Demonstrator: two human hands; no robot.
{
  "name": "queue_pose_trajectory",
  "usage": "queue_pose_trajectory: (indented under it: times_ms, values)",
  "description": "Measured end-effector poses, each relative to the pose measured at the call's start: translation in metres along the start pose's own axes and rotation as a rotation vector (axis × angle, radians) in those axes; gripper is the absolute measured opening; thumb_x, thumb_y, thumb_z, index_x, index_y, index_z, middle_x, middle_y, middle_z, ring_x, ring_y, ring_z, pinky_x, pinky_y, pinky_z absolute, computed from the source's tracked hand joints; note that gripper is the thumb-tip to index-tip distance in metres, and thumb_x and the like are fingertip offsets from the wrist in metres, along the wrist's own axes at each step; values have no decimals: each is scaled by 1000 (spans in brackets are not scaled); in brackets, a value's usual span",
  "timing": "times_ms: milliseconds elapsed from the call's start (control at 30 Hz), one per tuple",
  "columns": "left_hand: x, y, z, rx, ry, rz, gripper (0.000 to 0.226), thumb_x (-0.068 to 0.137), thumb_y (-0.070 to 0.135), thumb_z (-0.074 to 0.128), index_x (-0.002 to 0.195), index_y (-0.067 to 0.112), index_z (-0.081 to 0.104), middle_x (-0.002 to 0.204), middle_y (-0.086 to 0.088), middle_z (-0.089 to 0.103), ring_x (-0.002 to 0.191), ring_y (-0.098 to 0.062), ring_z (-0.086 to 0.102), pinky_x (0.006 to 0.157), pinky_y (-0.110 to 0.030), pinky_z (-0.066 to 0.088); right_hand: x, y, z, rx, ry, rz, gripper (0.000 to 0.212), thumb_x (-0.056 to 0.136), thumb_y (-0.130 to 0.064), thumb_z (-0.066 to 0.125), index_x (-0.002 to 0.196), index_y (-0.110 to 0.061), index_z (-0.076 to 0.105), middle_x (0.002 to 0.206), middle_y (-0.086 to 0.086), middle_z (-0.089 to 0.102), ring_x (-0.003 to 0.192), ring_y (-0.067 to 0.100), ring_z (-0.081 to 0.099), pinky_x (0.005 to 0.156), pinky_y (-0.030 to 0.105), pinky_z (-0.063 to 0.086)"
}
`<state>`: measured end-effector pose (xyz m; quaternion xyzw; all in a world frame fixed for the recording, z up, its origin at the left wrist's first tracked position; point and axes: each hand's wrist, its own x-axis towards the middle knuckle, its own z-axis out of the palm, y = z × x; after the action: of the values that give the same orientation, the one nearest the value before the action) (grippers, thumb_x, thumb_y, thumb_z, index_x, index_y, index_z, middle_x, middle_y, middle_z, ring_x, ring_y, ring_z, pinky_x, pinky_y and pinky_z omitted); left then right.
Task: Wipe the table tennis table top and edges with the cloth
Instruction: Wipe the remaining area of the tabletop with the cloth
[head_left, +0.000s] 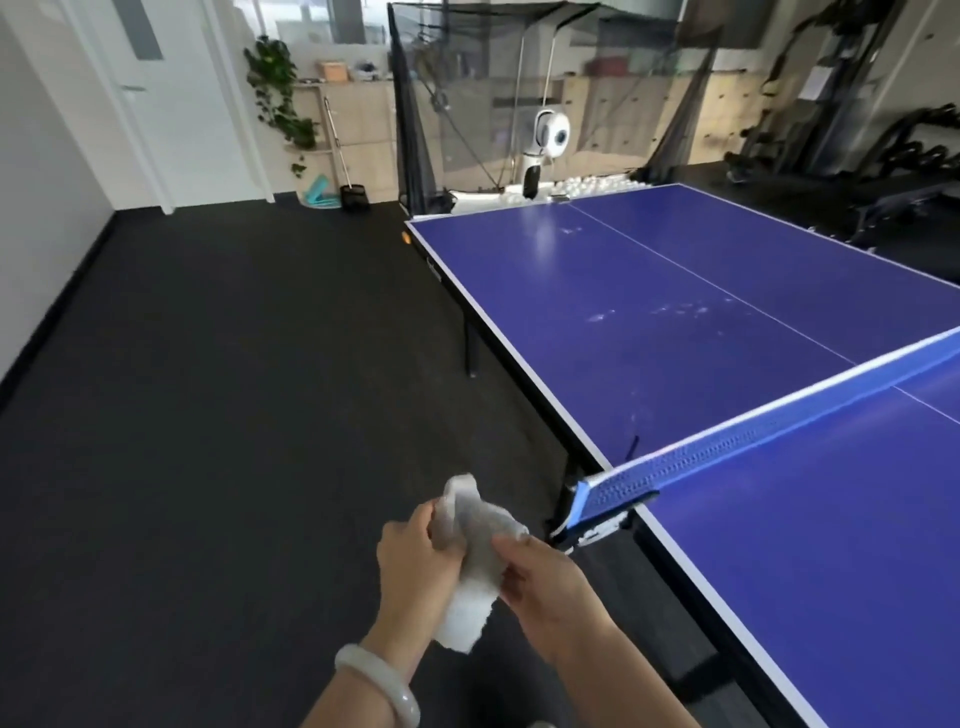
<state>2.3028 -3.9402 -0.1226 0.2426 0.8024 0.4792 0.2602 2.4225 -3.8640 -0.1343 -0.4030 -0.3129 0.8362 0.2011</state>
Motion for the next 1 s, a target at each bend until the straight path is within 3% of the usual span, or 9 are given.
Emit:
queue_pose_trajectory:
  times_ms: [100,233,300,367,467,567,700,833,1000]
  values:
    - [47,14,10,50,74,-4,47,93,21,65,134,24,43,119,-4,46,86,-9,58,61,-14,47,53,-37,16,-24,-32,-3,22,98,-7,57,113,4,68,110,22,72,103,33,71,81,38,58]
    - [107,51,25,-28,44,98,26,88,10,70,98,27,53,90,4,64,78,3,63,60,-7,44,113,-80,40,5,-33,-25,17,100,-5,53,103,1,68,95,14,77,94,20,74,95,33,52]
    - [134,69,34,-67,24,104,21,89,10,69,93,28,58,86,7,69,79,5,65,64,-7,45,135,-104,49,57,-59,-2,21,100,-6,54,113,4,68,104,18,75,101,23,73,87,29,55]
    - [160,81,43,-106,21,94,20,89,14,70,93,31,60,87,13,70,81,6,65,66,-5,45,153,-125,52,177,-76,53,26,99,-9,57,121,3,65,116,21,71,109,28,70,92,35,56]
    - [202,91,56,-97,-4,74,25,87,12,72,95,32,57,89,10,69,80,9,64,63,-5,45,185,-149,52,148,-70,21,29,101,-13,53,122,1,65,115,22,71,110,27,70,90,35,58]
    - [250,97,68,-27,-59,82,23,87,19,73,98,28,55,95,8,66,83,2,64,62,-6,43,222,-168,58,-59,12,-127,25,101,-7,49,110,-2,72,106,19,74,106,26,71,96,38,57]
    - [321,102,77,17,-167,158,16,91,19,68,91,31,58,90,10,66,83,3,63,64,-8,44,277,-191,71,-164,152,-217,29,97,-2,54,80,-11,75,89,15,75,87,23,74,82,33,59]
    - [397,111,79,74,-341,279,13,92,13,67,93,26,65,89,12,68,82,3,64,69,-7,44,325,-213,83,-170,241,-290,18,96,-3,54,90,2,71,102,26,71,107,40,67,103,51,50]
    - [453,132,100,161,-606,411,33,92,11,64,81,41,60,80,20,65,80,12,62,68,-5,42,348,-230,82,-59,506,-373,11,95,-3,62,97,5,69,98,23,73,101,37,70,100,45,54]
